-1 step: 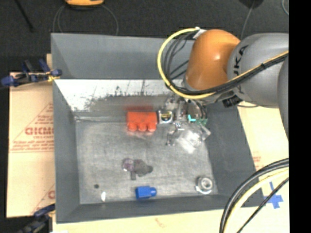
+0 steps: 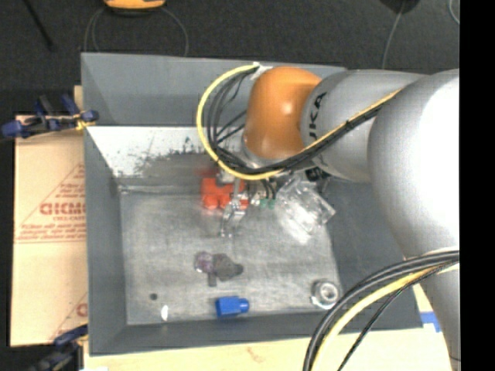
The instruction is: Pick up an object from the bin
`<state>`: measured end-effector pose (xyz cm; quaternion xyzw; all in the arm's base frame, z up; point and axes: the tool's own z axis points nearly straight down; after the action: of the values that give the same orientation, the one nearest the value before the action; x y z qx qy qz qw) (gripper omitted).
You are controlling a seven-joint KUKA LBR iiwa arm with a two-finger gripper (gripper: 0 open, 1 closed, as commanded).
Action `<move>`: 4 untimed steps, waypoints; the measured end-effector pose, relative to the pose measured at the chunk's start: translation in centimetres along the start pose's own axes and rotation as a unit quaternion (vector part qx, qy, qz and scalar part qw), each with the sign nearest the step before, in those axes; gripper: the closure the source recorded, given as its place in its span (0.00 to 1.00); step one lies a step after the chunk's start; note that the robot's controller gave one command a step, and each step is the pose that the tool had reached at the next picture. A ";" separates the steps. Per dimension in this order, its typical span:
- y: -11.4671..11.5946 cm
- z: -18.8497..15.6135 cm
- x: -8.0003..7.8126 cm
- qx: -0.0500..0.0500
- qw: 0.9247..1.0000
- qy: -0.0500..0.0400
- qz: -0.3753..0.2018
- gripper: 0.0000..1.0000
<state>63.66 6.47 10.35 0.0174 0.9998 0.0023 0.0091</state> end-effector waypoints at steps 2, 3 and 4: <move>-0.3 0.8 -0.7 0.000 0.999 -0.001 0.055 1.00; 0.0 1.1 0.3 0.002 0.998 0.026 0.052 0.00; 0.7 1.0 -0.8 0.010 0.999 0.036 0.032 0.00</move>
Offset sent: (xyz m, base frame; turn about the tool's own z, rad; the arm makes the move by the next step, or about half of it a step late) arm 0.0124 -0.0103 -0.0335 0.1690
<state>64.52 7.12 9.35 0.0495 0.9984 -0.0073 -0.0272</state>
